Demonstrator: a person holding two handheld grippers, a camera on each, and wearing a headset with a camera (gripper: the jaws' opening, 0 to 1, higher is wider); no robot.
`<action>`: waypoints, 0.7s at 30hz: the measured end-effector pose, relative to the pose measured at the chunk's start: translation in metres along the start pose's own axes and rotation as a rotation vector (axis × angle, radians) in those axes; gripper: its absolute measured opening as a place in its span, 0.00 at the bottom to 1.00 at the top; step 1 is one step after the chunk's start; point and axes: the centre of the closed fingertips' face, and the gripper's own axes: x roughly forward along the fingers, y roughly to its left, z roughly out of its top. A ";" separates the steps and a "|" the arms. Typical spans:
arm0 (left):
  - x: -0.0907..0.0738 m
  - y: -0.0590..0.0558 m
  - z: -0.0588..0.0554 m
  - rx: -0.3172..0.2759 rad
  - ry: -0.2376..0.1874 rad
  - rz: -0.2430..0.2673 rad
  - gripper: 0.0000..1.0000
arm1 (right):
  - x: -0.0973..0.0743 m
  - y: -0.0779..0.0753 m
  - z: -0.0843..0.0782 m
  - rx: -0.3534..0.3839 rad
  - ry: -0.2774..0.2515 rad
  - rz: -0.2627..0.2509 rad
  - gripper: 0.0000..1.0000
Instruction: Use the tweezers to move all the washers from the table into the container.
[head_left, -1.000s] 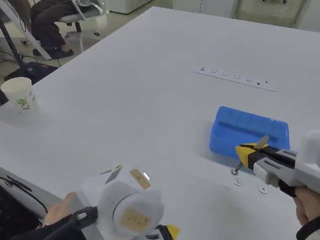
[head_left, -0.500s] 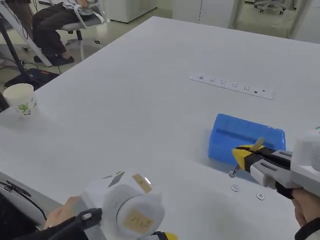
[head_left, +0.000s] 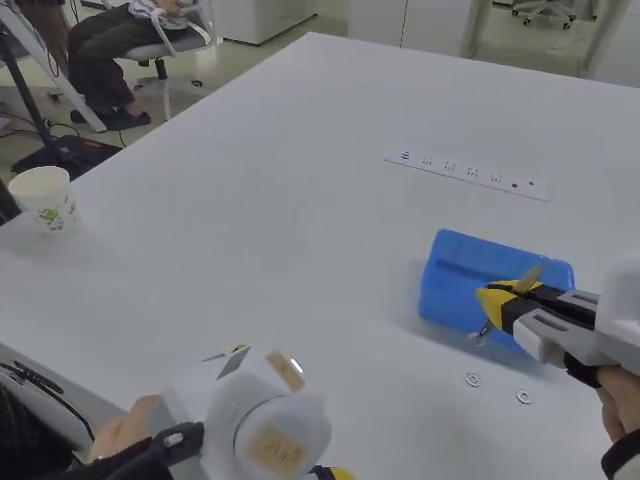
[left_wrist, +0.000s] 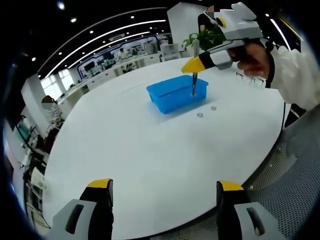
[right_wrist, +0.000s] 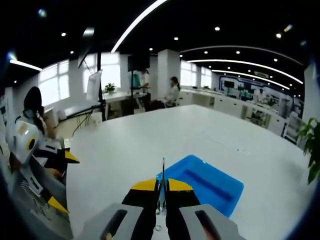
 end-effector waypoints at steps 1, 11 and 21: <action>0.000 0.000 0.000 0.001 0.000 0.000 0.87 | 0.000 -0.003 0.002 0.000 -0.003 -0.004 0.01; 0.000 0.002 -0.001 -0.003 0.002 0.007 0.86 | 0.010 -0.029 0.015 -0.024 -0.027 -0.044 0.01; 0.001 0.002 -0.003 -0.005 0.018 0.006 0.86 | 0.028 -0.044 0.012 -0.002 -0.032 -0.066 0.02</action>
